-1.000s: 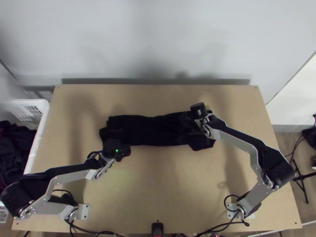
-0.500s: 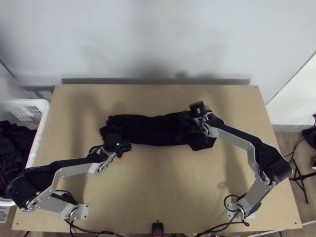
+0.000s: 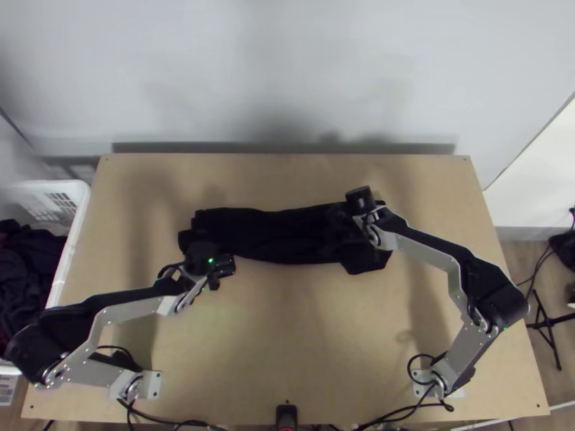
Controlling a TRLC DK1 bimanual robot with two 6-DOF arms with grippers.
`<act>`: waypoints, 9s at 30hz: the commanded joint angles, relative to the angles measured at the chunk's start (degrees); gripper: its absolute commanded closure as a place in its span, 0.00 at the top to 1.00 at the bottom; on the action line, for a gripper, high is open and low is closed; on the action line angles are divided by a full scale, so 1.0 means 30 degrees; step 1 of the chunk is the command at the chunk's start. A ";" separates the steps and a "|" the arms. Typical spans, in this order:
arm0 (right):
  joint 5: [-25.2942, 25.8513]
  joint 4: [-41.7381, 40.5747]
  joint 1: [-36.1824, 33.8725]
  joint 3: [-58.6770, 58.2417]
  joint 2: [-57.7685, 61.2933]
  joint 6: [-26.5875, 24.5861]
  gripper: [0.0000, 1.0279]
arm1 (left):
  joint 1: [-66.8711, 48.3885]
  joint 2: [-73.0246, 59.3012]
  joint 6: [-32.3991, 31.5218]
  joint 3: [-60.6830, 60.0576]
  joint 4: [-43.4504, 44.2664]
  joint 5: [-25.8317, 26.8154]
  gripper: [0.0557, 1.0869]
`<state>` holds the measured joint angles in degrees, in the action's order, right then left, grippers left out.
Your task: Fold the t-shirt
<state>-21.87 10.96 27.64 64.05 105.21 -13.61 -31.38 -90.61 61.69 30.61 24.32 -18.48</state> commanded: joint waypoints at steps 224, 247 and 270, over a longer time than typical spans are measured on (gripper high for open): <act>-0.1383 0.3934 -0.9301 -0.4739 -1.1603 0.0375 0.03 | -0.2608 -1.3303 -1.8659 2.8117 -2.0967 1.4978 0.04; 0.0229 0.4579 -0.8422 -0.4593 -1.2482 0.1547 0.87 | -0.2784 -1.0725 -1.8572 2.7443 -2.0527 1.4685 0.95; 0.6322 0.4198 -0.1449 -0.7640 -1.4239 -0.0269 0.90 | -0.2637 -0.2727 -1.6257 1.6867 -1.5840 0.8006 0.95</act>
<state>-13.72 25.17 11.94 45.47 63.55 -10.09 -40.18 -105.38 11.75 91.33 -27.73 11.18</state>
